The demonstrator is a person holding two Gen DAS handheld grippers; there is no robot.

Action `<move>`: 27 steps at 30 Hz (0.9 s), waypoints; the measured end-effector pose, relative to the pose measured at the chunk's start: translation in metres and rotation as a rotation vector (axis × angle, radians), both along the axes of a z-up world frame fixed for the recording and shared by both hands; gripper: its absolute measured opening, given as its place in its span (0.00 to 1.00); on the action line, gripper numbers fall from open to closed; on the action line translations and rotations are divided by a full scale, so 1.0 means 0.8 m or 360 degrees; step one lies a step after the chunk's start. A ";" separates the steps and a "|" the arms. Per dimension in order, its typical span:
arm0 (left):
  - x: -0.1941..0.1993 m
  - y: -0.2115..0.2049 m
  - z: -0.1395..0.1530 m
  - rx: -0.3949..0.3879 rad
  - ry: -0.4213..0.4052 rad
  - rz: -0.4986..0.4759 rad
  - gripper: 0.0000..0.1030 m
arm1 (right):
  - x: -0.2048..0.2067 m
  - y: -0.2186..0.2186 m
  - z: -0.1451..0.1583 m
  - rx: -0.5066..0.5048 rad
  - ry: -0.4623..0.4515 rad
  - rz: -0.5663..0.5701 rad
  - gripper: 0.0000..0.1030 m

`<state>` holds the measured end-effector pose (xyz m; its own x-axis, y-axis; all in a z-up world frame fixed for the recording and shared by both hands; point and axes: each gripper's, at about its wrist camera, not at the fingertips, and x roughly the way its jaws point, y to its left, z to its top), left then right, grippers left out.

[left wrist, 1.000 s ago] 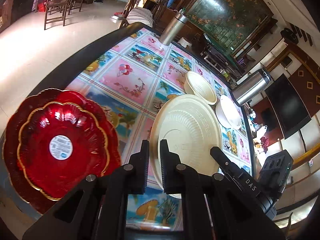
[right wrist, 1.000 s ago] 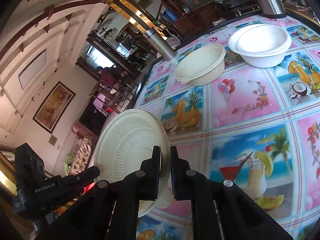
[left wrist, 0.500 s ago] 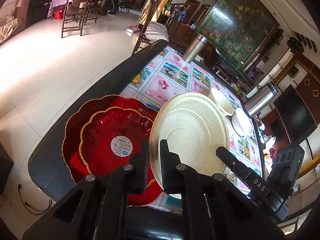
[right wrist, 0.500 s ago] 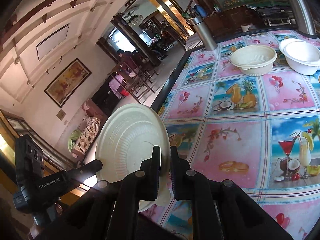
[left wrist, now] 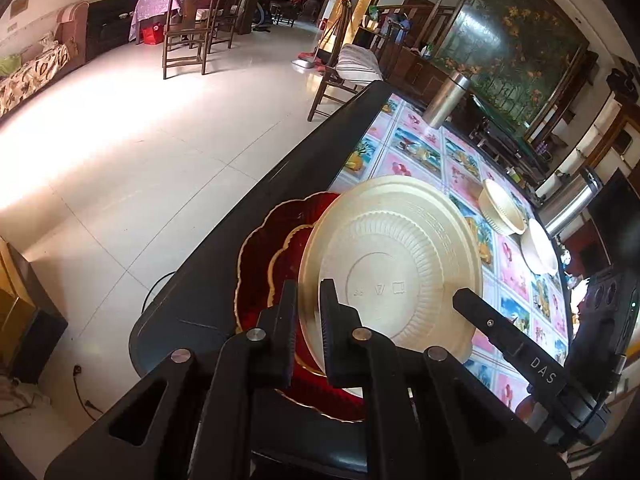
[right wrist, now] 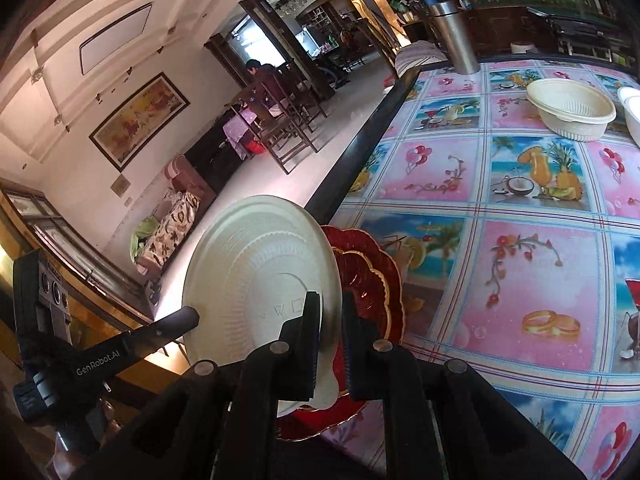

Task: Organize plates and bowls
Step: 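Carry the cream plate with the left tool onto the red plate stack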

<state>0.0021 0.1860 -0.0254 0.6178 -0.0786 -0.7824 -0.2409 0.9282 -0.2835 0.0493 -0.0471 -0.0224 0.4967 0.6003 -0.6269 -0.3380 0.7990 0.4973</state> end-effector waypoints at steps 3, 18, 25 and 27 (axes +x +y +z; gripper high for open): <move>0.002 0.002 -0.011 -0.0003 0.0046 -0.0013 0.08 | -0.002 0.013 -0.008 -0.0039 0.0019 0.0019 0.10; 0.002 0.013 -0.031 -0.0040 0.0128 -0.0039 0.08 | -0.005 0.020 -0.037 -0.0130 0.0102 0.0010 0.11; -0.003 0.027 -0.024 -0.0048 0.0101 0.0024 0.08 | -0.007 0.022 -0.039 -0.0185 0.0075 -0.0013 0.14; -0.005 0.030 -0.022 -0.0061 0.0089 0.0034 0.08 | -0.005 0.021 -0.042 -0.0184 0.0086 -0.0014 0.14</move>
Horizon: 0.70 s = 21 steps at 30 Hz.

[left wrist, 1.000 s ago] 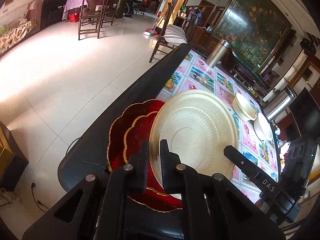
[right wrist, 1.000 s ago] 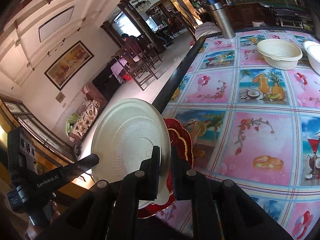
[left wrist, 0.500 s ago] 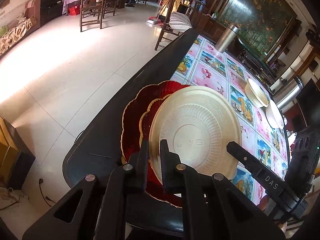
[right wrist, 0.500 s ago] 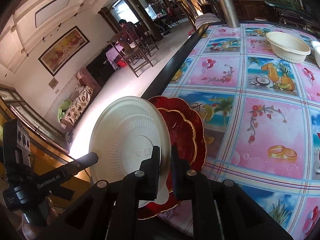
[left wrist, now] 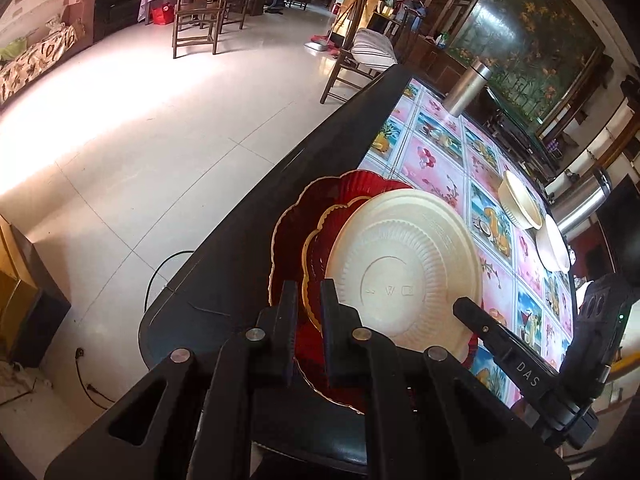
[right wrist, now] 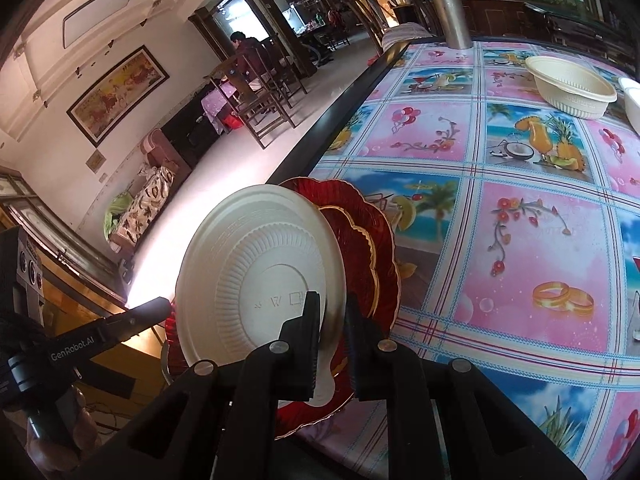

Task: Organize plates and bowls
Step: 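Carry the cream plate with the left tool onto the red plate stack, then set the cream plate down in the red plates and open the left tool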

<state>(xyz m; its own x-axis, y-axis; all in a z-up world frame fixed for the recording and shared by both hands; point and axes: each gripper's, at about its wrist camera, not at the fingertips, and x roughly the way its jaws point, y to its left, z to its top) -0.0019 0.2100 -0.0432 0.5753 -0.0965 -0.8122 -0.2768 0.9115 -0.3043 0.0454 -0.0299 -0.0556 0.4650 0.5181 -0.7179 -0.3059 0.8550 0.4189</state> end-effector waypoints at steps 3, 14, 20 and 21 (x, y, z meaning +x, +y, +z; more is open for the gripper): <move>-0.001 0.001 0.004 -0.0006 -0.0014 0.0000 0.08 | 0.004 0.003 -0.004 0.0013 0.0031 0.0014 0.14; -0.006 0.007 0.021 -0.0011 -0.0082 0.0029 0.08 | 0.004 0.002 0.005 0.0147 0.0115 0.0067 0.25; -0.005 -0.002 0.025 -0.0002 -0.0081 0.0004 0.08 | 0.004 -0.012 0.010 0.0185 0.0133 0.0076 0.25; -0.004 -0.004 0.025 0.0001 -0.0081 0.0000 0.08 | 0.004 -0.015 0.012 0.0196 0.0130 0.0071 0.26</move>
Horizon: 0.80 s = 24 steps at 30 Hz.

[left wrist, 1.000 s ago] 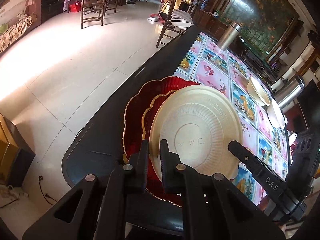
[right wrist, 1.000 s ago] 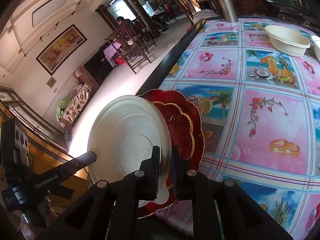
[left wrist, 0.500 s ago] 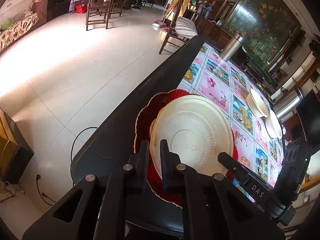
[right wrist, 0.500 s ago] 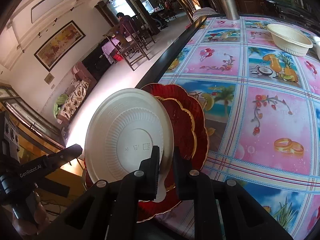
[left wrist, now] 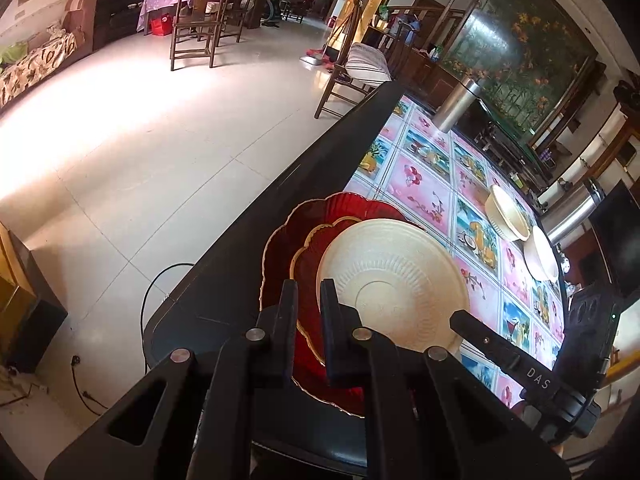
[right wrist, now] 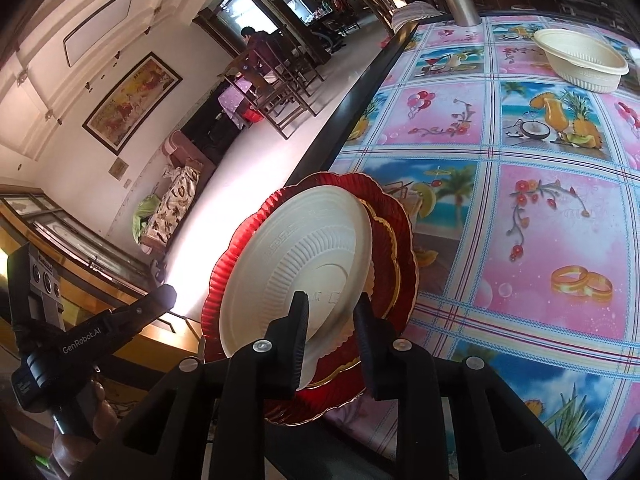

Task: Organize plates and bowls
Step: 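Set the cream plate down in the red plates and open the left tool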

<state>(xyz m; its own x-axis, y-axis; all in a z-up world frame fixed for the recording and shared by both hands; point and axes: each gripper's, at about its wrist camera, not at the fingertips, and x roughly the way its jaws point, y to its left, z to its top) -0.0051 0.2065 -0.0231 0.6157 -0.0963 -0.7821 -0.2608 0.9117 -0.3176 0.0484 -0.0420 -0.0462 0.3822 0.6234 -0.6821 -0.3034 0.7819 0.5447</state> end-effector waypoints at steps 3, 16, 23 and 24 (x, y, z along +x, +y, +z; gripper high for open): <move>0.002 -0.006 0.000 0.0005 0.0004 -0.0014 0.08 | 0.000 -0.011 0.004 0.0023 -0.0007 -0.0013 0.29; 0.007 -0.016 0.003 0.0022 0.0020 -0.0037 0.08 | 0.013 -0.013 -0.013 0.0195 0.0137 0.0070 0.30; 0.016 -0.044 0.002 0.0040 0.0041 -0.0118 0.09 | 0.023 -0.057 0.002 0.0286 0.0104 -0.0022 0.33; 0.018 -0.051 0.003 0.0046 0.0041 -0.0134 0.09 | 0.024 -0.064 0.005 0.0280 0.0083 -0.0049 0.34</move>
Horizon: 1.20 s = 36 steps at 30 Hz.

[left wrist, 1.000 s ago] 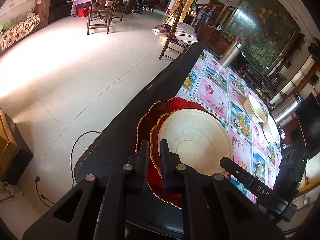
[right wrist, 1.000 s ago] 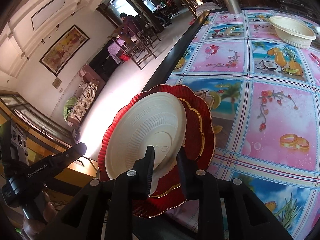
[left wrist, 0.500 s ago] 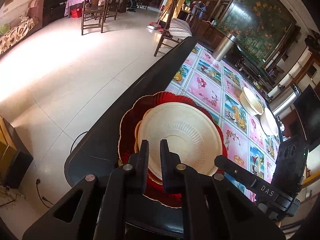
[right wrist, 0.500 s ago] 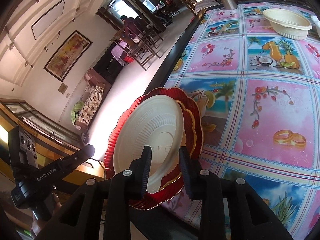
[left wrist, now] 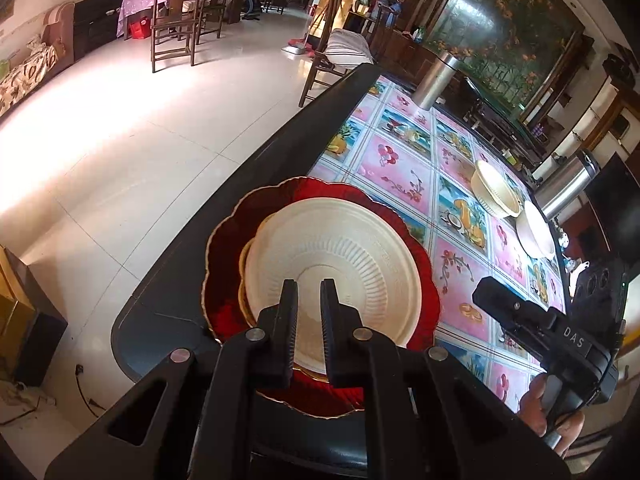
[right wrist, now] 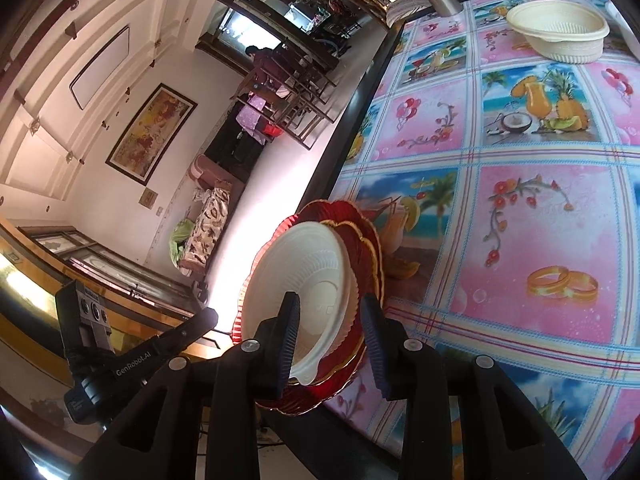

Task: Organize plates and bowls
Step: 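Set the cream plate down in the red plates and open the left tool, then move the open left tool back to the remaining cream plates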

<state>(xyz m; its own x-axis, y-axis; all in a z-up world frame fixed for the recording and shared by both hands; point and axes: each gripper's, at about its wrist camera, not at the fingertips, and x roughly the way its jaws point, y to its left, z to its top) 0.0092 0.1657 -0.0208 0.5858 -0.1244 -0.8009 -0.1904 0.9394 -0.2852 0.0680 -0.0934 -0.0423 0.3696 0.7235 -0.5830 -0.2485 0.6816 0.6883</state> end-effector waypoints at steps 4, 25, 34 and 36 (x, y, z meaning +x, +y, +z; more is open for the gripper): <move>0.008 -0.033 0.008 0.0018 -0.0008 -0.0089 0.09 | 0.006 -0.038 0.006 -0.0054 -0.0062 -0.0145 0.35; 0.077 -0.316 -0.049 0.0191 0.0255 -0.0765 0.33 | 0.034 -0.338 -0.034 -0.0188 -0.0019 -0.1140 0.41; 0.077 -0.332 -0.076 0.0188 0.0356 -0.0821 0.33 | 0.044 -0.399 -0.032 -0.0081 0.0055 -0.1226 0.41; 0.079 -0.328 -0.076 0.0175 0.0359 -0.0810 0.33 | 0.054 -0.421 -0.027 -0.0074 0.0076 -0.1291 0.41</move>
<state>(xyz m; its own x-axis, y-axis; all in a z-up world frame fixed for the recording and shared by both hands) 0.0721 -0.0969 -0.0814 0.2864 -0.2551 -0.9235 0.2495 0.9505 -0.1852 0.1116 -0.4300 -0.0642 0.7424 0.2159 -0.6342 0.3636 0.6653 0.6521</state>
